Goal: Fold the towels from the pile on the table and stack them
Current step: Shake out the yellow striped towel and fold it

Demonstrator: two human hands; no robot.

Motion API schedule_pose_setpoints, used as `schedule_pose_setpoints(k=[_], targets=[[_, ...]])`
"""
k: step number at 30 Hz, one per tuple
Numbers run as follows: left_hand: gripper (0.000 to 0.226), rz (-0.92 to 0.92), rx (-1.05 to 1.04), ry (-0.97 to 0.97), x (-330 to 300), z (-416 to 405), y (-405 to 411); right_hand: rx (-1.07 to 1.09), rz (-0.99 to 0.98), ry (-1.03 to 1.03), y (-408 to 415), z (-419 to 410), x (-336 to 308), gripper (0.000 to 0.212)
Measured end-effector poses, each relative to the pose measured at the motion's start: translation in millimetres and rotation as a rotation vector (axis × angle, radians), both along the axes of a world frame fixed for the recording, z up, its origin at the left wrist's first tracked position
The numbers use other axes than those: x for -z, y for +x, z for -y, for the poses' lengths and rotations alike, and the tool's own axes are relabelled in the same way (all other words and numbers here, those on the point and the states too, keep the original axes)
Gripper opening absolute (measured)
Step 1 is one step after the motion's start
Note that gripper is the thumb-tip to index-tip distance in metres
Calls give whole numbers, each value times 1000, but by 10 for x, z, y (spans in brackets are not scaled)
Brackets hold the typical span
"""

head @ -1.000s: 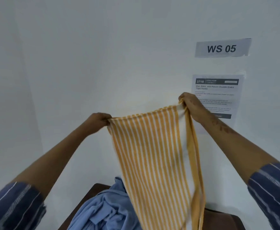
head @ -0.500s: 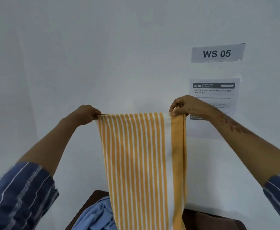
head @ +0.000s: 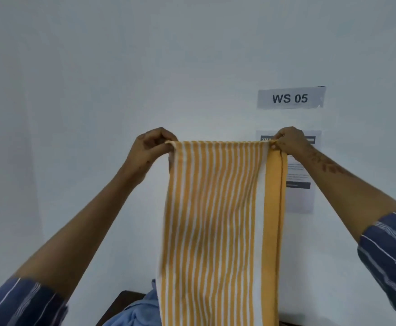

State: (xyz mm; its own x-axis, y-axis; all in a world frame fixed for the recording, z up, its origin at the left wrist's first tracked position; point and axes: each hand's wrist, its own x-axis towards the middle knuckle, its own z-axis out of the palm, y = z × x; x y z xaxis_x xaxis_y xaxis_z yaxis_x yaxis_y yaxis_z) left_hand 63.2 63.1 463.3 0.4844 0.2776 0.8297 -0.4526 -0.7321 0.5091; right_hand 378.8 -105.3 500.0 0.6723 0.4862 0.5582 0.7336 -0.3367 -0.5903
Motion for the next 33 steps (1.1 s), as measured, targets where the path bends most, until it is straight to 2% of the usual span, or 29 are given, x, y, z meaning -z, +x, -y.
schedule_pose_setpoints(k=[3, 6, 8, 9, 11, 13, 16, 18, 20, 23, 26, 28, 29, 32, 33], targets=[[11, -154, -48, 238, 15, 199, 48, 75, -44, 107, 110, 35, 19, 22], [25, -381, -241, 491, 37, 19, 29, 107, -69, 184, 111, 73, 84, 17], [40, -518, -465, 657, 44, -219, -13, -4, -113, 143, 93, 170, 82, 2], [37, -572, -575, 688, 55, -365, -46, -115, -150, 60, 77, 244, 60, 3], [22, -636, -721, 670, 94, -623, -98, -341, -216, -173, 4, 403, -8, 11], [16, -639, -755, 619, 125, -791, -78, -393, -168, -277, -89, 470, -67, 16], [22, -602, -825, 592, 99, -837, 25, -317, 37, -227, -229, 417, -109, 13], [27, -614, -937, 665, 86, -918, 104, -343, 72, -299, -309, 387, -110, 17], [27, -628, -1025, 717, 59, -971, 147, -279, 151, -338, -307, 391, -101, 23], [29, -576, -1150, 822, 11, -979, 220, -313, 158, -406, -376, 409, -93, 18], [25, -525, -1207, 767, -56, -995, 303, -218, 232, -337, -440, 394, -112, 3], [22, -532, -1241, 698, -102, -1005, 356, -257, 203, -249, -509, 384, -114, 19], [20, -535, -1257, 665, -117, -1009, 374, -301, 177, -241, -546, 385, -100, 20], [20, -563, -1286, 606, -114, -948, 406, -381, 252, -375, -695, 415, -8, 11], [20, -555, -1297, 597, -107, -959, 421, -389, 291, -425, -728, 413, 29, 15]])
